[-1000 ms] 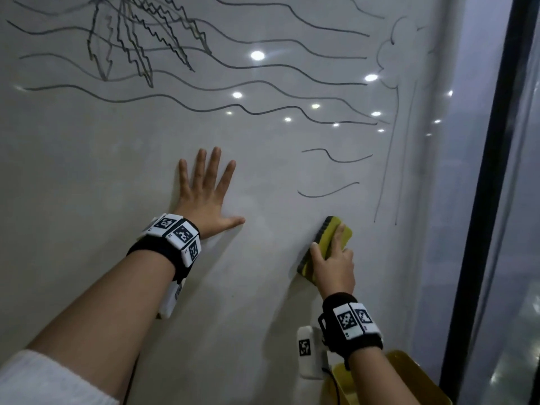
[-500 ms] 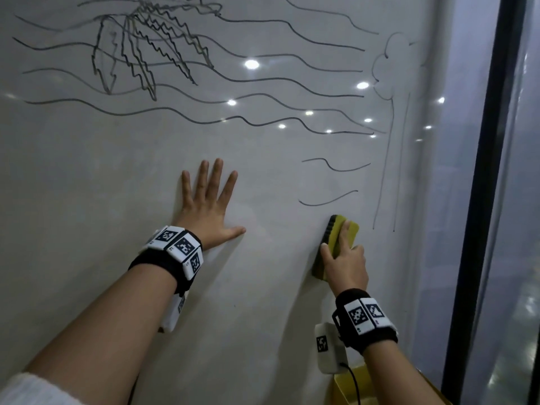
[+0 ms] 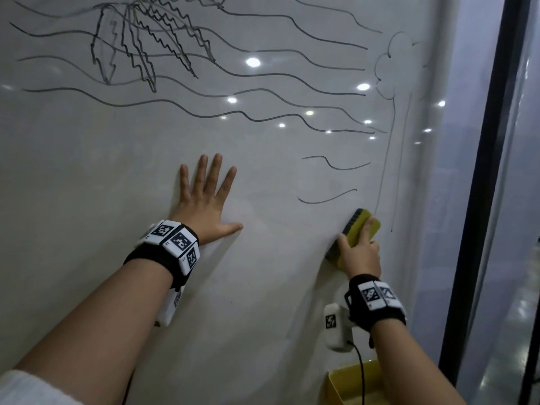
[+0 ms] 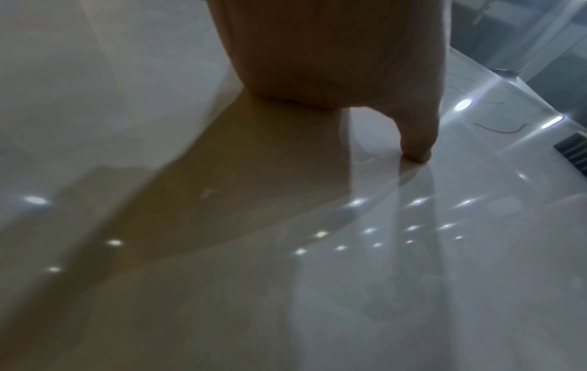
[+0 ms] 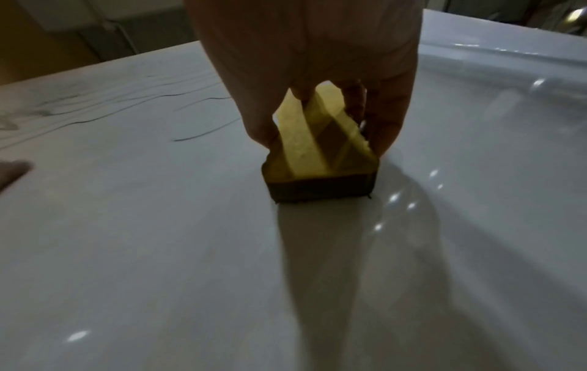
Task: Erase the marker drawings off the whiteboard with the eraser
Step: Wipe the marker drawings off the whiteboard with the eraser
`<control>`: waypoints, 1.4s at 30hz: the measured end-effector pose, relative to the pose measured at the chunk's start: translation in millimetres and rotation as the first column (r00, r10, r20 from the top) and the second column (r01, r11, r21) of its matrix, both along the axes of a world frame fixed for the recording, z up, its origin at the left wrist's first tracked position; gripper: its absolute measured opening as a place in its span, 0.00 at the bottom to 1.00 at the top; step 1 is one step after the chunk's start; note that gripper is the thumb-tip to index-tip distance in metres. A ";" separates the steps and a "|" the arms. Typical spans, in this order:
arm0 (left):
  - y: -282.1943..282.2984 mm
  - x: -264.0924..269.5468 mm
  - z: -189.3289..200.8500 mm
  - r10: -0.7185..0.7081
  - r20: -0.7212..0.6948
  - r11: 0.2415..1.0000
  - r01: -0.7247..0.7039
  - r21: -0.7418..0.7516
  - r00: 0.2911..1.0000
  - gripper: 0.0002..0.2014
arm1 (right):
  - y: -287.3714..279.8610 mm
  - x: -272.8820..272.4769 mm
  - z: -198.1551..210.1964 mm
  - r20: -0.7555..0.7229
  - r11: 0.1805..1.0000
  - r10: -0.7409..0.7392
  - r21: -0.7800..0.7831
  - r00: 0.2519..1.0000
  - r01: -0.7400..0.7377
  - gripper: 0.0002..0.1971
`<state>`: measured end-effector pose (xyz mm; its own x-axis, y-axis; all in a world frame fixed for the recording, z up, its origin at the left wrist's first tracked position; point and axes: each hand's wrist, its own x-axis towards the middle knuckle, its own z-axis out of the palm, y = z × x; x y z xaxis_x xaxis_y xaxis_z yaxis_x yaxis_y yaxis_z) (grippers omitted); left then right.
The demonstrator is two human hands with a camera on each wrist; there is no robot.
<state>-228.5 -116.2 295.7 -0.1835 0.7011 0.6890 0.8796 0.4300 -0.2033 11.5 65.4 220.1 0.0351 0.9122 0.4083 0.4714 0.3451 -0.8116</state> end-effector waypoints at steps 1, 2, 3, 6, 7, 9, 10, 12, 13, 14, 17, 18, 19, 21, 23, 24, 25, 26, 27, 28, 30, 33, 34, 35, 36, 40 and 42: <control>0.0 0.0 -0.2 -0.005 0.000 1.000 0.005 0.002 1.000 0.59 | 6.2 6.5 3.8 -0.062 0.999 -0.007 -0.053 0.998 0.003 0.39; -0.2 -0.3 -0.6 -0.007 -0.001 1.000 0.007 0.005 1.000 0.59 | 10.0 10.8 6.5 -0.105 0.996 -0.015 -0.094 0.994 0.005 0.39; -0.6 -0.8 -1.1 -0.003 -0.004 1.000 0.003 0.005 1.000 0.59 | 10.1 11.7 7.9 -0.116 0.994 -0.017 -0.109 0.993 0.004 0.38; -1.3 -1.2 -1.2 -0.009 -0.013 1.000 0.009 0.014 1.000 0.60 | -12.1 -7.1 3.8 0.012 0.999 0.028 0.026 1.000 -0.028 0.38; -1.6 -0.8 -1.2 -0.010 -0.014 1.000 0.010 0.016 1.000 0.60 | -20.6 -16.7 0.4 0.084 0.993 0.041 0.103 0.996 -0.050 0.38; -1.7 -0.7 -1.6 -0.001 -0.011 1.000 0.001 0.017 1.000 0.60 | -31.1 -29.1 -3.2 0.183 0.975 0.041 0.208 0.982 -0.079 0.38; -1.4 -0.3 -1.7 0.004 -0.006 1.000 -0.004 0.014 1.000 0.60 | -31.2 -29.8 -0.7 0.194 0.972 0.034 0.221 0.980 -0.078 0.38; -0.9 0.2 -1.7 0.005 0.002 1.000 -0.005 0.009 1.000 0.59 | -22.3 -22.2 10.9 0.157 0.979 0.011 0.200 0.988 -0.042 0.38; -0.3 -0.4 -1.8 0.002 0.000 1.000 -0.002 0.012 1.000 0.59 | -15.6 -16.5 19.6 0.118 0.984 0.002 0.174 0.993 -0.023 0.37; -0.2 -0.5 -1.8 -0.001 -0.002 1.000 0.001 0.015 1.000 0.59 | -9.7 -11.2 29.3 0.074 0.990 -0.002 0.142 0.997 -0.008 0.37; -1.0 -1.2 -2.0 -0.015 -0.008 1.000 0.015 0.024 1.000 0.60 | -5.4 -9.9 48.0 -0.018 0.997 0.000 0.082 1.000 0.002 0.37; -1.1 -1.6 -2.3 -0.021 -0.010 0.999 0.021 0.030 1.000 0.60 | -10.7 -14.3 48.2 -0.011 0.996 0.008 0.086 1.000 -0.007 0.37; -1.4 -2.0 -2.5 -0.024 -0.015 0.999 0.024 0.034 1.000 0.60 | -16.4 -19.5 44.8 0.020 0.994 0.016 0.108 1.000 -0.018 0.37; -2.2 -2.1 -2.0 -0.020 -0.017 0.999 0.020 0.032 1.000 0.60 | -24.5 -26.4 32.9 0.108 0.983 0.019 0.179 0.994 -0.038 0.37; -2.4 -1.4 -1.6 -0.011 -0.010 1.000 0.012 0.024 1.000 0.60 | -23.6 -22.6 28.6 0.162 0.975 0.012 0.219 0.987 -0.047 0.37; -1.8 -0.9 -1.3 -0.008 -0.007 1.000 0.008 0.022 1.000 0.60 | -20.1 -18.1 31.6 0.161 0.975 0.008 0.216 0.987 -0.044 0.37; -1.4 -0.7 -1.2 -0.008 -0.005 1.000 0.008 0.021 1.000 0.60 | -16.7 -13.4 36.3 0.144 0.979 0.006 0.200 0.990 -0.035 0.37; -1.2 0.2 -0.8 -0.009 -0.001 1.000 0.009 0.020 1.000 0.60 | -13.8 -10.2 41.0 0.114 0.985 0.009 0.171 0.993 -0.028 0.37; -1.1 0.7 -0.4 -0.012 0.002 1.000 0.012 0.019 1.000 0.61 | -12.6 -10.2 44.5 0.079 0.990 0.016 0.139 0.997 -0.027 0.37; -1.5 1.2 -0.1 -0.015 0.004 1.000 0.015 0.019 1.000 0.61 | -14.7 -13.8 45.9 0.047 0.992 0.024 0.121 0.999 -0.029 0.36; -2.4 1.9 -0.5 -0.008 0.005 1.000 0.008 0.014 1.000 0.61 | -28.6 -27.9 42.0 0.045 0.989 0.038 0.141 0.998 -0.044 0.37; -3.7 3.4 0.2 0.003 0.005 1.000 -0.003 0.001 1.000 0.60 | -44.6 -42.6 26.9 0.162 0.962 0.043 0.258 0.986 -0.084 0.38; -3.8 3.8 0.3 0.008 0.006 1.000 -0.008 -0.004 1.000 0.60 | -45.5 -41.8 24.0 0.192 0.955 0.037 0.281 0.981 -0.091 0.38; -3.9 3.8 0.4 0.016 0.006 1.000 -0.016 -0.008 1.000 0.60 | -44.5 -39.9 23.5 0.202 0.954 0.032 0.285 0.979 -0.090 0.38; -4.3 4.3 0.9 0.023 0.009 1.000 -0.023 -0.012 1.000 0.60 | -42.9 -38.6 24.5 0.195 0.959 0.026 0.272 0.981 -0.079 0.38; -5.0 6.5 2.2 0.042 0.019 0.999 -0.041 -0.034 0.999 0.59 | -56.9 -58.3 25.6 0.114 0.972 0.050 0.225 0.992 -0.075 0.38; -4.9 6.8 2.2 0.056 0.016 0.997 -0.056 -0.047 0.998 0.59 | -68.8 -69.8 20.3 0.232 0.933 0.051 0.335 0.971 -0.130 0.38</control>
<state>-221.7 -121.1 297.9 -0.2350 0.7205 0.6525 0.8579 0.4693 -0.2092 -58.3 -3.4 240.4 -0.1656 0.7077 0.6868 0.5750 0.6351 -0.5158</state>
